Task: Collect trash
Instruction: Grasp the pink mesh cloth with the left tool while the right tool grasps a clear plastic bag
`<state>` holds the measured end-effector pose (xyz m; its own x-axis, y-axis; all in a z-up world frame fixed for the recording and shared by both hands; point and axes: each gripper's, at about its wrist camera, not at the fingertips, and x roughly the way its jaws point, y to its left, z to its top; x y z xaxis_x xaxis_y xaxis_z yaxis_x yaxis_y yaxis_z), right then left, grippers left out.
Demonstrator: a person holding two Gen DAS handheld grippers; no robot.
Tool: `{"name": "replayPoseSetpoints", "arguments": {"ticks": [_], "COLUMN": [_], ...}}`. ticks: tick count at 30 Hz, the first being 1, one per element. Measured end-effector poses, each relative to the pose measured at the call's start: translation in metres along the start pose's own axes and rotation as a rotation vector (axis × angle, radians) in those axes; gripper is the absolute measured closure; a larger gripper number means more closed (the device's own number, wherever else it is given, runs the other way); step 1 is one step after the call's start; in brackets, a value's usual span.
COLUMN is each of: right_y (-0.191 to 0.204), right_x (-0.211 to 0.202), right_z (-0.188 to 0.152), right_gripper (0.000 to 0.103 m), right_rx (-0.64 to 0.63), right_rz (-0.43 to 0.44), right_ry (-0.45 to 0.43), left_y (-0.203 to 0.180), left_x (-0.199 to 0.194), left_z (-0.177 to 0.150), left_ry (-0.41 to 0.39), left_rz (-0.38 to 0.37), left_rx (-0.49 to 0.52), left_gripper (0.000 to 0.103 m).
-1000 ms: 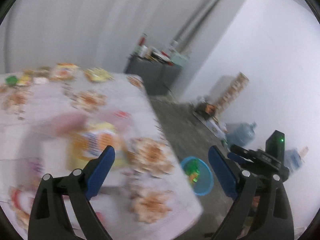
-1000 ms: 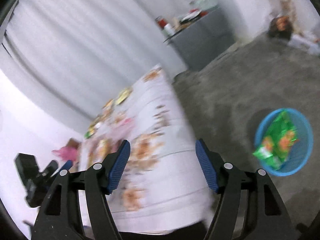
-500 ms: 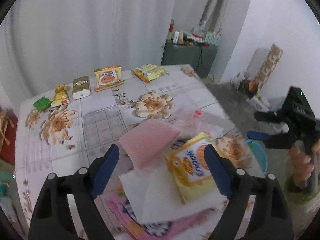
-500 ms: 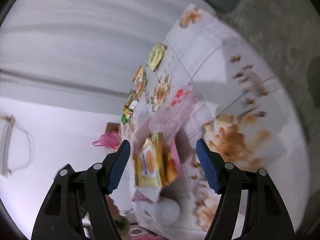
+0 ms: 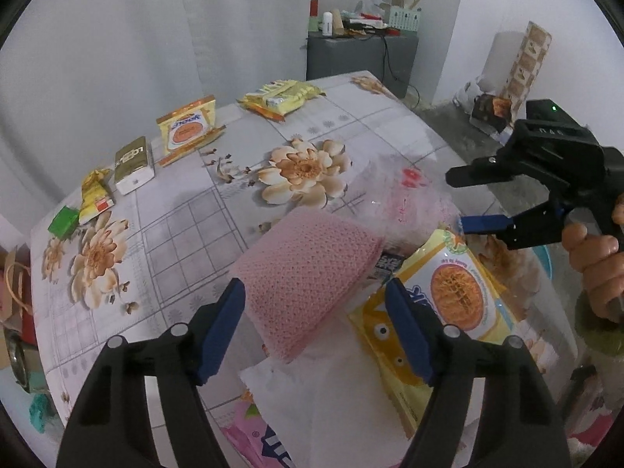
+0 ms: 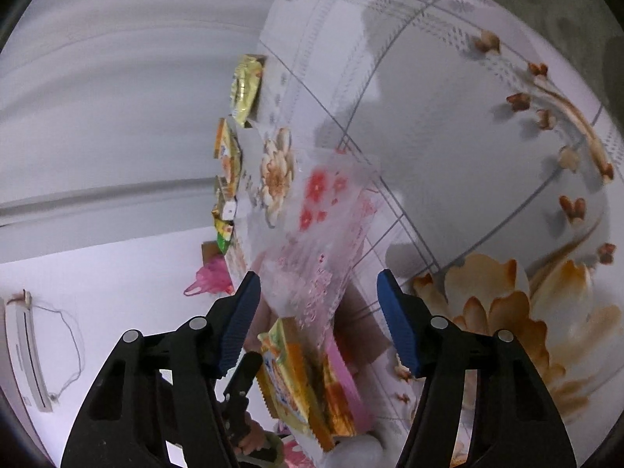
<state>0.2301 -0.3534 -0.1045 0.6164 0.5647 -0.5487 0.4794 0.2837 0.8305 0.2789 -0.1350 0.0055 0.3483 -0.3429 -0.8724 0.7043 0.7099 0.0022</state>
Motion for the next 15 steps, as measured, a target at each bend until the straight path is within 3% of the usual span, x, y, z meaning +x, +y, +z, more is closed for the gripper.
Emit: {"name": "replayPoseSetpoints", "arguments": {"ticks": [9,15], "right_y": [-0.007,-0.013], "right_x": [0.01,0.005], "right_z": [0.009,0.012], "right_gripper": [0.056,0.073], "right_rx": [0.039,0.055], "right_rz": [0.033,0.065], "right_ry": [0.022,0.015], "left_y": [0.006,0.01], "left_x": [0.017,0.014], "left_z": [0.009,0.01], "left_ry": [0.057,0.048], "left_rz": [-0.01,-0.032], "left_rx": [-0.036,-0.07], "left_gripper": [0.045,0.053]}}
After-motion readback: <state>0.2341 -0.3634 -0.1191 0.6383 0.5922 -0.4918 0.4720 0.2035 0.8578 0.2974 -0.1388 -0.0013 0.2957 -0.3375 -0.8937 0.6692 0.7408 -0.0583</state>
